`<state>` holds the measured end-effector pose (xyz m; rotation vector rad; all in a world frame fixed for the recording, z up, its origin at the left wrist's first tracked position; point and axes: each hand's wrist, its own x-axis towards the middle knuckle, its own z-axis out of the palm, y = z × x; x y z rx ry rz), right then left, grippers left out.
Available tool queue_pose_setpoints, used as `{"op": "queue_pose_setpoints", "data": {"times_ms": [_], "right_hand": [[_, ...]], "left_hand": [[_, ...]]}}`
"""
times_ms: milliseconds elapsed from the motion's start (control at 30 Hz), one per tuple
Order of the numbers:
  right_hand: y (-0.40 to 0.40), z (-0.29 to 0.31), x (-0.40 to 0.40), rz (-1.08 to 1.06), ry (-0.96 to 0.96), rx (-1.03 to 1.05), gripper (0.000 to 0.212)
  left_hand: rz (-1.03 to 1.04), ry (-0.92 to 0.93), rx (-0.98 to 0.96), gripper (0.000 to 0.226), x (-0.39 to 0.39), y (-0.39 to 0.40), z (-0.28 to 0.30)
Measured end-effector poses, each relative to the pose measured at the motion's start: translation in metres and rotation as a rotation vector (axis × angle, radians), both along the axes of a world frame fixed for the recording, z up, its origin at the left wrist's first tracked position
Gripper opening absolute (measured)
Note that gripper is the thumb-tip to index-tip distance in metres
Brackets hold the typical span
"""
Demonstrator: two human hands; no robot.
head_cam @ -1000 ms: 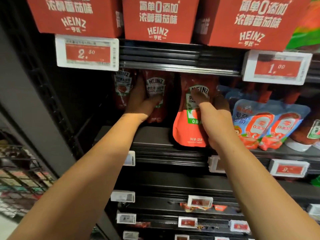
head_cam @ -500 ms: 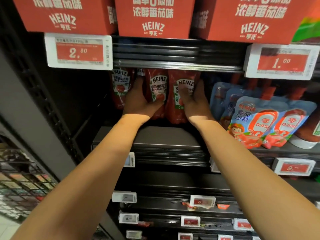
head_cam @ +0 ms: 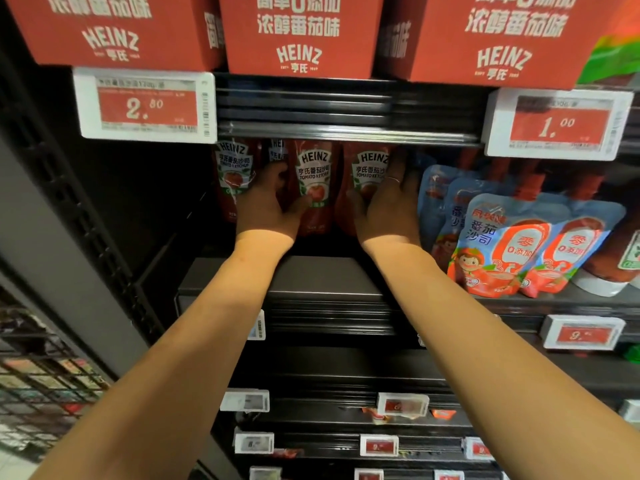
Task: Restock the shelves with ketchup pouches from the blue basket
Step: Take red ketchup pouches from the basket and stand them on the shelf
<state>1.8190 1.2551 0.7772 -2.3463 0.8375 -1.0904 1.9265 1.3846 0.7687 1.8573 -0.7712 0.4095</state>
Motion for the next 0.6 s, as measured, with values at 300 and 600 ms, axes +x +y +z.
{"op": "queue_pose_setpoints", "data": {"times_ms": [300, 600], "right_hand": [[-0.004, -0.004, 0.001, 0.007, 0.033, 0.106, 0.098], [0.002, -0.005, 0.000, -0.035, -0.026, -0.067, 0.094]], "left_hand": [[-0.023, -0.052, 0.059, 0.029, 0.001, -0.011, -0.003], [0.113, -0.129, 0.159, 0.017, 0.001, -0.017, 0.004]]}}
